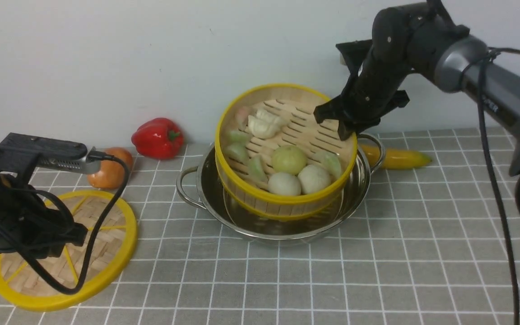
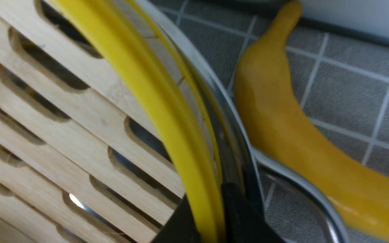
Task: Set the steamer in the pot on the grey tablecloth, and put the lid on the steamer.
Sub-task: 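Place the bamboo steamer basket of food into the steel pot with the right gripper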
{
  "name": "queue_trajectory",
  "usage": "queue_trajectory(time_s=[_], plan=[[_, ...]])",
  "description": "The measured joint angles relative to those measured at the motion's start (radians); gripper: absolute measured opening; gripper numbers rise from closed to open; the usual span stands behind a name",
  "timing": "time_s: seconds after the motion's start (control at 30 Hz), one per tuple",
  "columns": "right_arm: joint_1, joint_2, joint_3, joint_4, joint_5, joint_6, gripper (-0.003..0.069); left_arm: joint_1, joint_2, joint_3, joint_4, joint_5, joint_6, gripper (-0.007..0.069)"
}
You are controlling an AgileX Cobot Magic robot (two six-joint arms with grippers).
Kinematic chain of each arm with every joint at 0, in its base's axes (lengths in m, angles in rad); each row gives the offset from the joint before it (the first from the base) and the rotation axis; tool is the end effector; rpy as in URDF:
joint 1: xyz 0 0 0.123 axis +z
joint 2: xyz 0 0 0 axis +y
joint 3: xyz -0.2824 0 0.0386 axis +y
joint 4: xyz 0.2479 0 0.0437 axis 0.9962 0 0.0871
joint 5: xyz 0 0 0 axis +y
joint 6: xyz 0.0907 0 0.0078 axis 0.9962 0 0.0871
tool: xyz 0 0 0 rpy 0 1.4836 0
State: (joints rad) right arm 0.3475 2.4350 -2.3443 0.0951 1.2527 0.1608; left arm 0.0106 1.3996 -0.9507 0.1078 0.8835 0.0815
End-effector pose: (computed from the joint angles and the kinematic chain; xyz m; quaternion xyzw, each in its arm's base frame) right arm 0.4849 0.1844 0.2118 -0.0844 0.9830 0.0848 0.1396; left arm 0.2613 0.0103 0.2537 0.0619 0.9838 0.0540 0.1595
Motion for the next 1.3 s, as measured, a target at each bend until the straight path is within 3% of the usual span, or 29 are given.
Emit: queue_trajectory(time_s=[0.73, 0.9, 1.07, 1.13, 1.3], plan=[[0.011, 0.038, 0.045, 0.000, -0.007, 0.011, 0.0067, 0.000, 0.000, 0.000, 0.000, -0.077, 0.000, 0.0243], [0.011, 0.036, 0.045, 0.026, -0.013, 0.015, 0.0168, 0.000, 0.000, 0.000, 0.000, -0.108, 0.000, 0.0243], [0.011, 0.023, 0.042, 0.049, -0.018, 0.014, 0.0349, 0.000, 0.000, 0.000, 0.001, -0.167, -0.001, 0.0243], [0.011, 0.012, 0.042, 0.054, -0.018, 0.014, 0.0387, 0.004, 0.000, 0.000, 0.001, -0.188, -0.013, 0.0243], [0.011, -0.058, 0.042, 0.052, -0.017, -0.008, 0.0470, 0.097, 0.000, 0.000, 0.001, -0.224, -0.110, 0.0243]])
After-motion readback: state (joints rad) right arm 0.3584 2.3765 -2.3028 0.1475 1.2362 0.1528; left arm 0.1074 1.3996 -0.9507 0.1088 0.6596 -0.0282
